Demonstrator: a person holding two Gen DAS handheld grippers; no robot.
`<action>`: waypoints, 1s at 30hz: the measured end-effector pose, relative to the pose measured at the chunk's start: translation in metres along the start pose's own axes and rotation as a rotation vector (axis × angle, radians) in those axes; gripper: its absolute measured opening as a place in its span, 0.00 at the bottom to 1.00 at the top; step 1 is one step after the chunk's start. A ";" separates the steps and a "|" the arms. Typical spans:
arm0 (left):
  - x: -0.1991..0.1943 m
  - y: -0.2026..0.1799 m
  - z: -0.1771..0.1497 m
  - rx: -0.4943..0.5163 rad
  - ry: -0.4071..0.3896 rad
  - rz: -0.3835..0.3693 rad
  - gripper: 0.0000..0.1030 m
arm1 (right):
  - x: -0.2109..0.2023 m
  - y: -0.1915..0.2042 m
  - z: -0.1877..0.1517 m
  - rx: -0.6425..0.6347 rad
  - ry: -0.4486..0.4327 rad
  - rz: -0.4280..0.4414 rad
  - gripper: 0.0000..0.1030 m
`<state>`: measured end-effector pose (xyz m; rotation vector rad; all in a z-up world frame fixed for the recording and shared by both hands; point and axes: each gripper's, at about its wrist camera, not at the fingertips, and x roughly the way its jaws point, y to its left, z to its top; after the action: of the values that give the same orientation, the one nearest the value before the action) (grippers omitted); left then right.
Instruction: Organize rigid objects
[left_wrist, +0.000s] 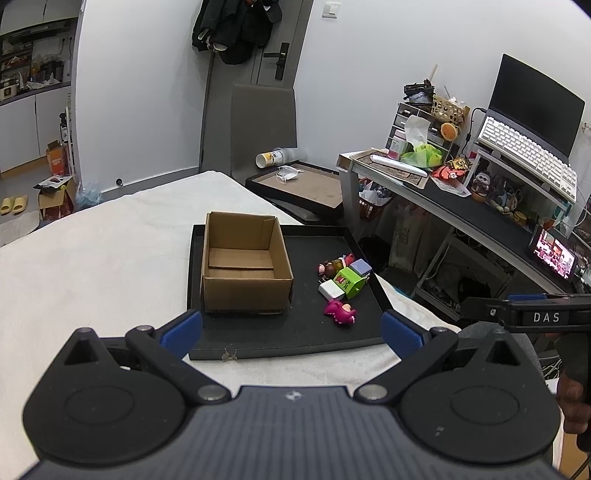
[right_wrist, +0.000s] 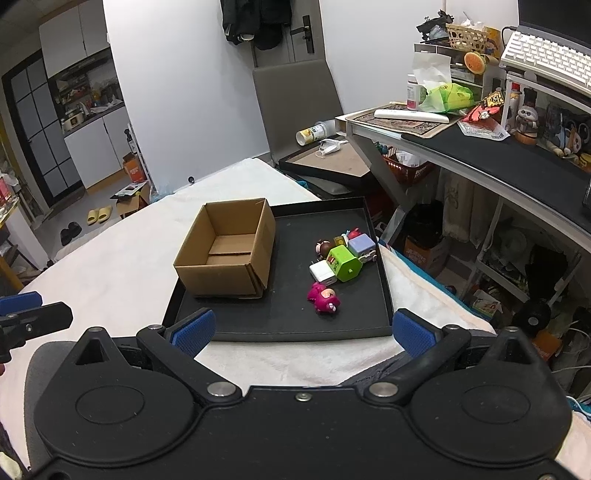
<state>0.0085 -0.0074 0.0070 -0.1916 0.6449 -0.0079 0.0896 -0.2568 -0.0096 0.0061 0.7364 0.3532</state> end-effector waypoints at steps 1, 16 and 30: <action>0.001 0.000 0.000 0.001 0.001 -0.001 1.00 | 0.000 0.000 0.000 -0.001 -0.001 0.001 1.00; 0.016 0.005 0.002 -0.027 0.000 0.009 1.00 | 0.013 -0.007 0.000 0.016 0.021 0.003 1.00; 0.056 0.019 0.007 -0.070 0.063 0.012 0.99 | 0.053 -0.020 0.006 0.034 0.088 0.016 1.00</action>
<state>0.0561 0.0092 -0.0242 -0.2562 0.7094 0.0208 0.1364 -0.2583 -0.0428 0.0286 0.8296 0.3579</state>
